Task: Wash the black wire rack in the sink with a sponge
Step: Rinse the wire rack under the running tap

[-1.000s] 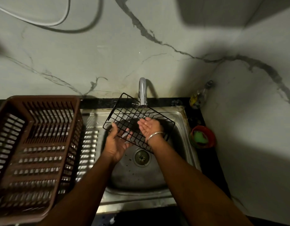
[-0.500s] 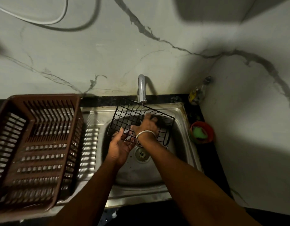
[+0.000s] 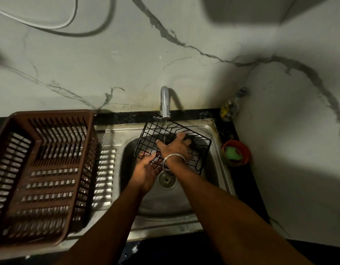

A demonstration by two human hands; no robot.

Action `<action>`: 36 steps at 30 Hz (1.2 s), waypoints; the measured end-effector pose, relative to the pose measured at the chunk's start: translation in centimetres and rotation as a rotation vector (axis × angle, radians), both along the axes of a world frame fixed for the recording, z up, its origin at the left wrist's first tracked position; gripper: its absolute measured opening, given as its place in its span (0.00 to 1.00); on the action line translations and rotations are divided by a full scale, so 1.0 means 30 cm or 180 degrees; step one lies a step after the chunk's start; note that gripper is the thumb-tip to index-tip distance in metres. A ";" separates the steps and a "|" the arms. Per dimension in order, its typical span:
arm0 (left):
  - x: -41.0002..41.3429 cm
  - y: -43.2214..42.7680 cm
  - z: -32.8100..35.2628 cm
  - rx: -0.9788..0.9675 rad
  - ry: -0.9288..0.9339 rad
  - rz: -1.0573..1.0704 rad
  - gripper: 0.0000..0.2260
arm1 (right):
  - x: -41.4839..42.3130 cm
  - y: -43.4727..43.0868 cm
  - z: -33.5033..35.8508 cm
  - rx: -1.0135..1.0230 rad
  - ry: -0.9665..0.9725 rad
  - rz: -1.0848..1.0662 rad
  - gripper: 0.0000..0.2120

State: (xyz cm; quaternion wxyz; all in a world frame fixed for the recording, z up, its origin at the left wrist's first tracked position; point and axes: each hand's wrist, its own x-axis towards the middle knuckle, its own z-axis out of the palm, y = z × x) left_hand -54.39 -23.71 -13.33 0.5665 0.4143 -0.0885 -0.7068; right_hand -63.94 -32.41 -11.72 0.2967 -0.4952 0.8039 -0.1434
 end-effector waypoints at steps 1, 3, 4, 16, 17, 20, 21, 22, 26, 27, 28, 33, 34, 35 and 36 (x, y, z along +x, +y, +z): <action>-0.003 -0.001 0.010 -0.0031 -0.0054 -0.0016 0.16 | -0.003 -0.007 0.004 0.0006 -0.0003 0.0038 0.42; -0.002 0.001 0.018 -0.0091 -0.0123 -0.0082 0.11 | -0.006 -0.023 0.018 -0.0013 -0.0088 0.0053 0.42; 0.003 0.003 0.016 -0.0118 -0.0184 -0.0149 0.08 | -0.006 -0.029 0.023 -0.0069 -0.0071 0.0078 0.42; 0.165 -0.081 0.068 0.0074 -0.1664 -0.0605 0.31 | -0.044 -0.031 0.000 -0.0165 0.0699 0.0873 0.43; 0.161 -0.096 0.072 0.0148 -0.1746 -0.0498 0.23 | -0.039 -0.034 0.004 -0.0209 0.0773 0.0944 0.42; 0.142 -0.108 0.075 0.0358 -0.1755 -0.0215 0.11 | -0.029 -0.059 0.014 -0.0674 0.1098 0.1247 0.28; 0.135 -0.104 0.064 0.0411 -0.1716 -0.0181 0.11 | -0.022 -0.066 0.014 -0.0941 0.0909 0.1357 0.18; 0.126 -0.096 0.052 0.0472 -0.1670 -0.0159 0.13 | -0.016 -0.072 0.017 -0.1022 0.0413 0.1409 0.10; 0.112 -0.058 0.011 0.0484 -0.1716 -0.0129 0.22 | -0.015 -0.126 0.008 0.0510 -0.2638 0.0159 0.08; 0.115 -0.050 0.005 0.0478 -0.1749 -0.0125 0.22 | -0.024 -0.129 0.004 0.0620 -0.3168 -0.0369 0.09; 0.119 -0.043 -0.001 0.0488 -0.1768 -0.0123 0.22 | -0.029 -0.125 0.000 0.0618 -0.3529 -0.0802 0.09; 0.118 -0.034 0.001 0.0478 -0.1817 -0.0130 0.24 | -0.019 -0.095 -0.023 0.0905 -0.4191 -0.0897 0.09; 0.116 -0.036 0.004 0.0473 -0.1834 -0.0129 0.24 | -0.017 -0.095 -0.020 0.0825 -0.4280 -0.1030 0.10; 0.113 -0.039 0.006 0.0465 -0.1869 -0.0131 0.24 | -0.013 -0.099 -0.021 0.0706 -0.4356 -0.1233 0.10; 0.112 -0.043 0.004 0.0453 -0.1909 -0.0131 0.24 | -0.010 -0.098 -0.026 0.0627 -0.4353 -0.1320 0.10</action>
